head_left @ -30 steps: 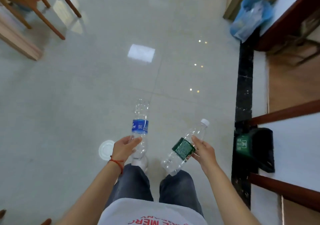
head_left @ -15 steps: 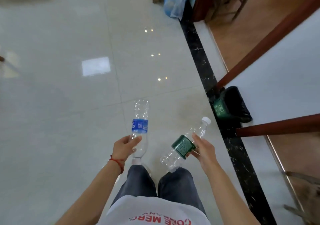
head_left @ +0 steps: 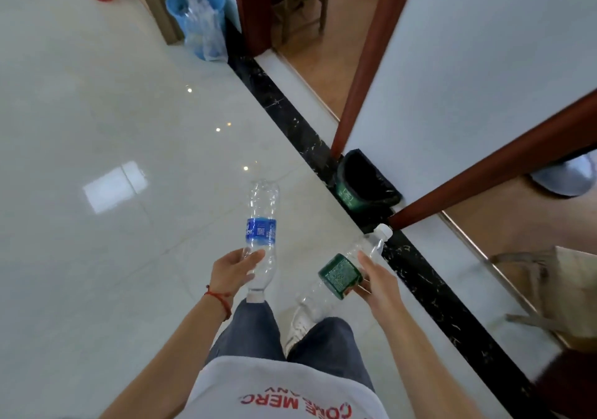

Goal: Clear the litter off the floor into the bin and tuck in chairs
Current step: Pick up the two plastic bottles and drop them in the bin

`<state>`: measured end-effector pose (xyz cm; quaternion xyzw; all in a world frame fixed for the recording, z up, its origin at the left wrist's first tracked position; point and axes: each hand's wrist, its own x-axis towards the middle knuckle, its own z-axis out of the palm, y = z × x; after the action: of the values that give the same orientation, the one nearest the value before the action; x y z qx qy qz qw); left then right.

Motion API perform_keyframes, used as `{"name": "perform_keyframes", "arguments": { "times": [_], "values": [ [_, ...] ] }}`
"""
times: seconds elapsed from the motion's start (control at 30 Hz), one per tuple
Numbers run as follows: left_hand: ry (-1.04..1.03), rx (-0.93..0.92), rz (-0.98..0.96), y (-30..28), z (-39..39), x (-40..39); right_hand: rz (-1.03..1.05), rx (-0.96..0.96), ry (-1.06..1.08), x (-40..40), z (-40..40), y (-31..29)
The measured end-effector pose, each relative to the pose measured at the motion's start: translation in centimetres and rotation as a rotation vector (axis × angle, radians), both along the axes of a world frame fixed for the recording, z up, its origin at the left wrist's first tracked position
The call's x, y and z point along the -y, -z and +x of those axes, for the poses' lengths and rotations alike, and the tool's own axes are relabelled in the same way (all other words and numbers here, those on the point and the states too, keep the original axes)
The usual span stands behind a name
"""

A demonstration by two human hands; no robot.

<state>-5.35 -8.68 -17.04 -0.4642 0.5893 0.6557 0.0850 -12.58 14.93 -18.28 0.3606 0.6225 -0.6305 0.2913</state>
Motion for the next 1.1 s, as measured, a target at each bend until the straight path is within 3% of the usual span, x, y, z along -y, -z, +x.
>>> {"name": "perform_keyframes", "arguments": {
  "times": [0.33,0.63,0.9,1.1],
  "values": [
    [0.268,0.034,-0.01,0.0,-11.4,-2.3,-0.022,0.038,0.302,-3.2,-5.7,0.1],
    [0.515,0.083,0.061,3.5,-24.6,-1.0,0.02,0.106,0.611,-1.4,-12.8,2.2],
    [0.706,0.133,0.043,7.3,-33.6,-0.7,0.036,0.05,0.684,0.1,-17.4,5.9],
    [0.69,0.187,0.077,12.4,-36.0,-2.8,0.028,0.064,0.656,-0.4,-18.2,9.9]
  ]
}}
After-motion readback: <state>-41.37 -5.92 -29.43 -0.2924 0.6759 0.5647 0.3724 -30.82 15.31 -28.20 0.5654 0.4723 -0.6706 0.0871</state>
